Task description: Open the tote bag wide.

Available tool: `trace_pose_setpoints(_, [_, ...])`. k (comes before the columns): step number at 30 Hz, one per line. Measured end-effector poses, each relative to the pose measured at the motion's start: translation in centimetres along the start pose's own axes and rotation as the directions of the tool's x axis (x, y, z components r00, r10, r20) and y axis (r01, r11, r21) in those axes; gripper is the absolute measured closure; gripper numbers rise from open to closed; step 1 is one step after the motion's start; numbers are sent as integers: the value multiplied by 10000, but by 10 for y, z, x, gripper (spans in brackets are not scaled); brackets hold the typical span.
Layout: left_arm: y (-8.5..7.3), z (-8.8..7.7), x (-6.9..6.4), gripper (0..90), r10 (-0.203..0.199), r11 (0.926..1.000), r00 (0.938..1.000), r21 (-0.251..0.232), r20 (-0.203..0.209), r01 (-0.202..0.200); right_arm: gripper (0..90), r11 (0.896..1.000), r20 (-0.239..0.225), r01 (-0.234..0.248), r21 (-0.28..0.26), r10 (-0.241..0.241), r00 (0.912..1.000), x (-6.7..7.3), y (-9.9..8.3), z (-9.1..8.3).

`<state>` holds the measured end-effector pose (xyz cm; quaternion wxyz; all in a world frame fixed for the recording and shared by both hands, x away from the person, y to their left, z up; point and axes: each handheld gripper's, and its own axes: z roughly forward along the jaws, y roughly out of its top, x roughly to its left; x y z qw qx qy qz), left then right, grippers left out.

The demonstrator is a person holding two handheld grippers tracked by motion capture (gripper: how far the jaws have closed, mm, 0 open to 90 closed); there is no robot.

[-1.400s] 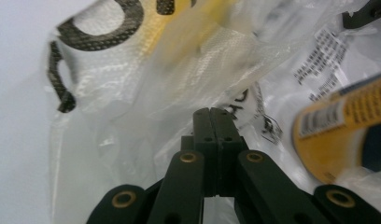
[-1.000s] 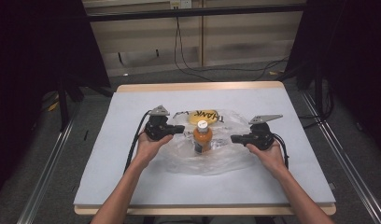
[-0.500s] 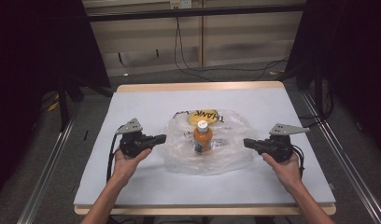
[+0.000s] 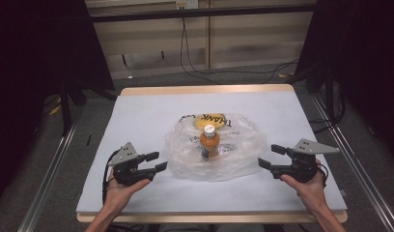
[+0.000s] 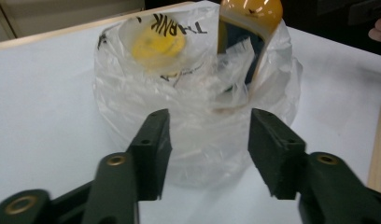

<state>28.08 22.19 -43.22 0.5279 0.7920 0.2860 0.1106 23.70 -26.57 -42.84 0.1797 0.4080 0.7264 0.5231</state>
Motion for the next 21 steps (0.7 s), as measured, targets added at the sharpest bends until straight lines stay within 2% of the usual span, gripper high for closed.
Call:
trace_pose_setpoints(1, [-3, -2, -1, 403, -10, 10000, 9998, -33, -213, 9, 168, 10000, 99, 42, -2, -42, 9999, 1, -1, -2])
trace_pose_setpoints(3, [-7, -3, -2, 270, -43, 10000, 9993, -78, -365, 40, 115, 9999, 275, 33, -113, -30, 9996, 3, -3, -7])
trace_pose_setpoints(5, [-8, -6, -4, 201, -11, 10000, 9989, -35, -461, 9, 70, 9999, 326, -6, -159, 11, 9995, 6, -5, -11])
trace_pose_setpoints(6, [-9, -8, -5, 180, 25, 9999, 9990, -169, -444, -32, 63, 9997, 342, 32, -229, -24, 9994, 7, -6, -13])
trace_pose_setpoints(8, [-13, -12, -8, 115, -74, 9991, 9979, -414, -647, 47, 12, 9989, 322, -85, -464, 100, 9994, 9, -12, -18])
trace_pose_setpoints(9, [-14, -15, -10, 88, -88, 9987, 9971, -499, -762, 50, 14, 9987, 372, -97, -497, 115, 9992, 10, -15, -20])
trace_pose_setpoints(11, [-15, -18, -11, 67, -25, 9969, 9955, -779, -943, -49, 9, 9990, 414, 96, -442, -78, 9991, 9, -20, -22])
trace_pose_setpoints(14, [-20, -23, -12, 45, 56, 9934, 9921, -1127, -1251, -198, 7, 9985, 503, 76, -546, -49, 9987, 8, -24, -25])
trace_pose_setpoints(16, [-23, -26, -11, 35, 185, 9928, 9895, -1143, -1434, -351, 6, 9978, 529, 153, -638, -119, 9985, 8, -25, -28])
trace_pose_setpoints(19, [-25, -26, -9, 24, 90, 9928, 9909, -1171, -1341, -249, 0, 9969, 598, 40, -782, 7, 9982, 5, -27, -31])
trace_pose_setpoints(21, [-25, -25, -10, 27, -8, 9937, 9898, -1112, -1425, -152, 1, 9974, 611, -29, -720, 73, 9981, 5, -28, -30])
